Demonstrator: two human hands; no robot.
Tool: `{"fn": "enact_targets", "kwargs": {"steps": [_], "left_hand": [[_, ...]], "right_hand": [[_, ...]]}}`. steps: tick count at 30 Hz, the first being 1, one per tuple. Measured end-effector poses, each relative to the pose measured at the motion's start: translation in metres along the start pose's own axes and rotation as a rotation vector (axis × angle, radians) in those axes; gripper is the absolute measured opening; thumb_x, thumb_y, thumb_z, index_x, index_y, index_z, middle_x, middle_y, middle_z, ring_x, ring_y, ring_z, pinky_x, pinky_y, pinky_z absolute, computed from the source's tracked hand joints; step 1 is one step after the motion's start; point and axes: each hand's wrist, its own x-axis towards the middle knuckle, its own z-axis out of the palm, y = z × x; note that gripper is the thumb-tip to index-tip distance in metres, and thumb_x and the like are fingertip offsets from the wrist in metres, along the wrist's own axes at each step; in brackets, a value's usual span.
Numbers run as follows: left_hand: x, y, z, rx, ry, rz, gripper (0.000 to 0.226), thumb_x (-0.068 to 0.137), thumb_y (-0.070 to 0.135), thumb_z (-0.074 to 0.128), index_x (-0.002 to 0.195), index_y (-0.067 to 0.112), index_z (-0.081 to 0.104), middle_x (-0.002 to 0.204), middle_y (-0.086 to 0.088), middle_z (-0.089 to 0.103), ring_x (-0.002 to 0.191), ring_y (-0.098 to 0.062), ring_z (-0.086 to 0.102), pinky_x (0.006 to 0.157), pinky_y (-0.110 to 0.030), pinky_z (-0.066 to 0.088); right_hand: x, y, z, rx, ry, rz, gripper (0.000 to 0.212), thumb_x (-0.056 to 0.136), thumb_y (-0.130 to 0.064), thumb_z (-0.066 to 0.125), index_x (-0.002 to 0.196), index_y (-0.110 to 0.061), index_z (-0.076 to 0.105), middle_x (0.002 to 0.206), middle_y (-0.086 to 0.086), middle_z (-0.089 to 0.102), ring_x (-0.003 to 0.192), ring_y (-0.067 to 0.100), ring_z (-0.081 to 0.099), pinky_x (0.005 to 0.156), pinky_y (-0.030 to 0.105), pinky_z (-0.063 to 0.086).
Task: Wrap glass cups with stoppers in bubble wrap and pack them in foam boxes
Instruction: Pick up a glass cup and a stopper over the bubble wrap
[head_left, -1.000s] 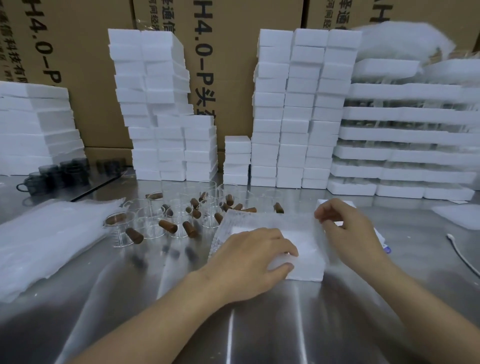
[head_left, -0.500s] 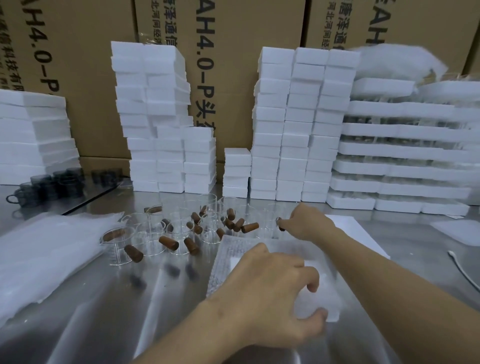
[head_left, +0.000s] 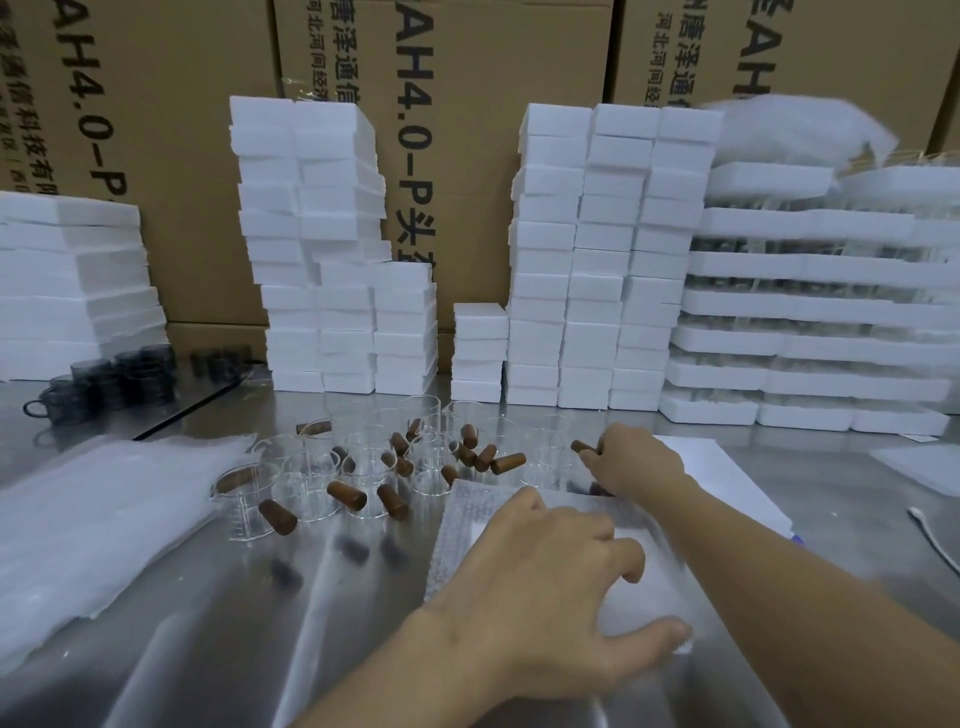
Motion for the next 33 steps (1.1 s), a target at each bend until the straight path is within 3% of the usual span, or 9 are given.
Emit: {"fn": "enact_targets", "kwargs": {"steps": [4,8,10,14,18,22,29,33], "left_hand": [[0.001,-0.004,0.0,-0.083,0.025,-0.062,0.069,0.095,0.085,0.028,0.117,0.036,0.071,0.104,0.015,0.067,0.097,-0.005,0.058,0.099,-0.04,0.034],[0.005,-0.019,-0.002,-0.06,0.078,-0.161,0.068,0.098,0.083,0.023,0.115,0.037,0.07,0.098,0.018,0.065,0.09,-0.001,0.056,0.09,-0.037,0.034],[0.006,-0.032,-0.005,-0.096,0.142,-0.241,0.061,0.1,0.081,0.027,0.118,0.041,0.068,0.096,0.023,0.063,0.087,0.003,0.056,0.093,-0.036,0.043],[0.007,-0.055,-0.006,-0.235,0.353,-0.397,0.05,0.097,0.074,0.053,0.143,0.053,0.048,0.092,0.026,0.064,0.081,0.01,0.062,0.082,-0.028,0.056],[0.008,-0.068,-0.002,-0.413,0.48,-0.486,0.072,0.093,0.068,0.069,0.154,0.054,0.034,0.097,0.024,0.067,0.083,0.002,0.068,0.073,-0.033,0.06],[0.007,-0.066,0.004,-0.462,0.541,-0.446,0.065,0.094,0.061,0.073,0.15,0.054,0.042,0.099,0.023,0.069,0.082,-0.004,0.069,0.071,-0.039,0.063],[0.011,-0.056,0.006,-0.638,0.657,-0.384,0.072,0.093,0.049,0.082,0.153,0.046,0.043,0.098,0.017,0.073,0.079,-0.01,0.073,0.071,-0.021,0.055],[0.016,-0.049,0.0,-1.005,0.659,-0.407,0.068,0.094,0.036,0.084,0.154,0.032,0.053,0.092,0.013,0.074,0.073,-0.008,0.071,0.077,-0.019,0.056]], "right_hand": [[0.0,0.008,-0.005,0.187,0.152,0.065,0.042,0.107,-0.038,0.051,0.073,-0.013,0.045,0.074,0.005,0.055,0.063,0.023,0.051,0.054,0.03,0.037],[-0.015,0.018,-0.029,0.481,0.27,0.08,0.055,0.107,-0.045,0.051,0.077,0.001,0.061,0.074,0.015,0.069,0.069,0.033,0.065,0.067,0.04,0.056],[-0.032,0.02,-0.039,0.576,0.341,-0.01,0.054,0.107,-0.049,0.049,0.083,-0.004,0.068,0.079,0.011,0.074,0.073,0.032,0.071,0.074,0.044,0.06],[-0.082,0.02,-0.044,0.712,0.45,-0.229,0.026,0.108,-0.044,0.051,0.099,-0.027,0.068,0.087,-0.012,0.073,0.072,0.007,0.069,0.063,0.023,0.049],[-0.118,0.02,-0.042,0.583,0.554,-0.438,0.023,0.106,-0.044,0.05,0.112,-0.028,0.065,0.092,-0.016,0.066,0.083,0.012,0.064,0.069,0.038,0.053],[-0.128,0.013,-0.049,0.532,0.62,-0.547,0.028,0.107,-0.038,0.05,0.123,-0.02,0.064,0.101,-0.012,0.063,0.082,0.012,0.06,0.069,0.044,0.055],[-0.135,0.006,-0.052,0.591,0.666,-0.582,0.026,0.108,-0.036,0.05,0.125,-0.022,0.062,0.105,-0.012,0.063,0.081,0.01,0.058,0.065,0.045,0.055],[-0.133,0.006,-0.052,0.587,0.701,-0.549,0.022,0.108,-0.033,0.053,0.127,-0.024,0.061,0.108,-0.011,0.063,0.08,0.011,0.059,0.064,0.047,0.055]]}}
